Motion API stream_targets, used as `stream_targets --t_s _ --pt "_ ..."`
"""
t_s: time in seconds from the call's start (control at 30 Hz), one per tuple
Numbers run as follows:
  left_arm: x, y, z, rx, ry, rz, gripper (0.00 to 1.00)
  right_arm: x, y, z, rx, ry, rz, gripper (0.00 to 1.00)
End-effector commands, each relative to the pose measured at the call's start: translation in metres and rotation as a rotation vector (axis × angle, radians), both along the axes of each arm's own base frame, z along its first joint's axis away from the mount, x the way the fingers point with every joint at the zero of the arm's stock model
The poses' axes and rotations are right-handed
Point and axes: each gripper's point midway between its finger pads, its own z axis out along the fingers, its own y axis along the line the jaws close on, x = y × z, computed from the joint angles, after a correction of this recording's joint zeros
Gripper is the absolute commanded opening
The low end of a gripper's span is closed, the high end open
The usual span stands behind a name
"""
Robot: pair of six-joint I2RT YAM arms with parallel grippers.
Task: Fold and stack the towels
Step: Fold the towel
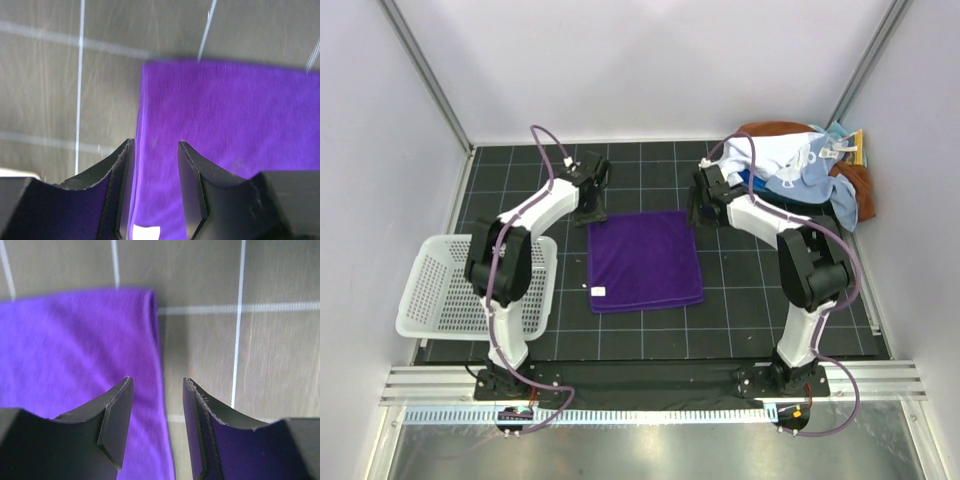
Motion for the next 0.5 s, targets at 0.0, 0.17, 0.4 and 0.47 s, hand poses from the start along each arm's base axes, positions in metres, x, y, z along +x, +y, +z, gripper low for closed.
stream_targets --t_s 0.0,0.17,0.4,0.47 --pt "0.036 0.0 0.002 0.009 -0.05 -0.02 0.43 0.035 0.013 0.017 0.062 -0.075 0.029 0.51" --pt "0.049 0.009 -0.016 -0.003 -0.024 -0.007 0.43 0.05 0.013 -0.006 0.057 -0.045 0.025 0.5" --pt "0.06 0.015 -0.025 -0.014 -0.034 -0.013 0.43 0.057 0.007 -0.019 0.033 -0.038 0.005 0.49" --pt "0.061 0.017 -0.031 -0.013 -0.022 -0.013 0.43 0.057 0.003 -0.024 0.027 -0.026 -0.005 0.48"
